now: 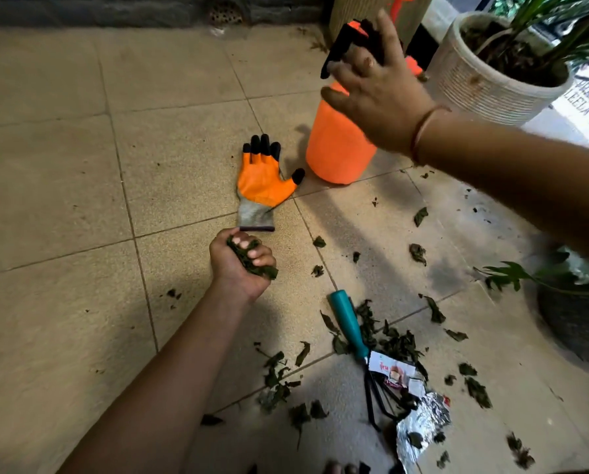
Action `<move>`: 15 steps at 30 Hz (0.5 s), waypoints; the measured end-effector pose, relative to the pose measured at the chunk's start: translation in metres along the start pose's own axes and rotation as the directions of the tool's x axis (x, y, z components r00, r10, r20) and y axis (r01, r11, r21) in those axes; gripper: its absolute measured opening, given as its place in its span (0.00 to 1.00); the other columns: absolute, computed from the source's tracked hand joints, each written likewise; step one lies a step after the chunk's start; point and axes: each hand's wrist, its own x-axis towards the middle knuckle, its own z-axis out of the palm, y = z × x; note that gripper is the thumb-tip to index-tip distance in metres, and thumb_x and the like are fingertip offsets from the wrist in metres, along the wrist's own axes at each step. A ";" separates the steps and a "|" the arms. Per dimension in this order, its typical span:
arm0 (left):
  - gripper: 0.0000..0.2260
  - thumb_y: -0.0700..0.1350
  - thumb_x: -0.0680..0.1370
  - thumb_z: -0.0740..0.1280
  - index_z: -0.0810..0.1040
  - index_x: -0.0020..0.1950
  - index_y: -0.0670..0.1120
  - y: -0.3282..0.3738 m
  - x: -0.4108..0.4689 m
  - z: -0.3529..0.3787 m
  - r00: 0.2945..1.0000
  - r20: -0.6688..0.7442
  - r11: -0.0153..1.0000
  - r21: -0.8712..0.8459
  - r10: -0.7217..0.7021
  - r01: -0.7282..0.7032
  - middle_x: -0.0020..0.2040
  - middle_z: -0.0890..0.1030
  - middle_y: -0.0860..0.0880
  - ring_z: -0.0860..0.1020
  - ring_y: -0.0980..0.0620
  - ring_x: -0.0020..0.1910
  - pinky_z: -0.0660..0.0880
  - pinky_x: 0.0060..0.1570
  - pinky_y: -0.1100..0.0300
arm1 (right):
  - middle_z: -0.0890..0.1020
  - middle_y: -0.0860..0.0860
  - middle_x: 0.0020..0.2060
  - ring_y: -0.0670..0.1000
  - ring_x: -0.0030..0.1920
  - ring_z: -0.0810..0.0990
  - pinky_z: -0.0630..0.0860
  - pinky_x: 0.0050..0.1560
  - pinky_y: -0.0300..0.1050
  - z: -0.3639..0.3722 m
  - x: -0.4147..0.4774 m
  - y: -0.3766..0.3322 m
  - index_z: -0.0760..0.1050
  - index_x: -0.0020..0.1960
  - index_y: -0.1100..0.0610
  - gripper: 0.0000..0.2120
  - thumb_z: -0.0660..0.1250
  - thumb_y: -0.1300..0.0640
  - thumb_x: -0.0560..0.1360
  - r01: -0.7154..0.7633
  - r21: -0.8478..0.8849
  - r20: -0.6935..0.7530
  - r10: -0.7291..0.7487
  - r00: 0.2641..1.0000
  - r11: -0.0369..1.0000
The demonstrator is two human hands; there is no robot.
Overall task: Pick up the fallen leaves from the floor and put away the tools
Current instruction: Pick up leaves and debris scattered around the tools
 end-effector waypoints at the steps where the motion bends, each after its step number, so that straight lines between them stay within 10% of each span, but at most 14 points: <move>1: 0.21 0.47 0.76 0.57 0.66 0.22 0.50 0.001 0.000 -0.001 1.000 -0.006 1.000 0.003 0.002 -0.002 0.21 0.64 0.56 0.62 0.58 0.19 0.55 0.20 0.70 | 0.75 0.59 0.60 0.62 0.61 0.73 0.59 0.66 0.69 0.000 -0.012 -0.013 0.71 0.64 0.56 0.19 0.56 0.53 0.75 0.010 0.164 -0.035 -0.005 0.999 0.986; 4: 0.20 0.47 0.76 0.57 0.66 0.23 0.50 0.004 0.000 -0.003 1.000 -0.027 1.000 0.013 0.010 -0.010 0.21 0.64 0.55 0.61 0.58 0.19 0.55 0.20 0.70 | 0.80 0.54 0.48 0.56 0.48 0.77 0.69 0.57 0.54 -0.009 -0.081 -0.075 0.72 0.59 0.55 0.19 0.58 0.42 0.77 -0.044 0.599 0.175 -0.078 0.981 0.800; 7: 0.20 0.46 0.76 0.57 0.66 0.23 0.50 0.005 0.001 -0.006 0.999 -0.034 1.000 0.013 0.018 -0.018 0.21 0.64 0.55 0.61 0.58 0.19 0.55 0.21 0.69 | 0.78 0.47 0.39 0.48 0.38 0.77 0.77 0.46 0.46 -0.001 -0.150 -0.139 0.64 0.60 0.51 0.29 0.53 0.29 0.72 -0.294 0.745 0.567 -0.337 0.751 0.598; 15: 0.20 0.45 0.75 0.57 0.66 0.21 0.49 0.002 0.000 -0.001 0.999 0.005 0.999 -0.004 0.037 -0.037 0.21 0.64 0.55 0.61 0.58 0.19 0.55 0.21 0.70 | 0.79 0.52 0.42 0.51 0.37 0.75 0.75 0.39 0.45 0.004 -0.168 -0.170 0.62 0.60 0.54 0.21 0.65 0.45 0.74 -0.394 0.808 0.549 -0.319 0.772 0.438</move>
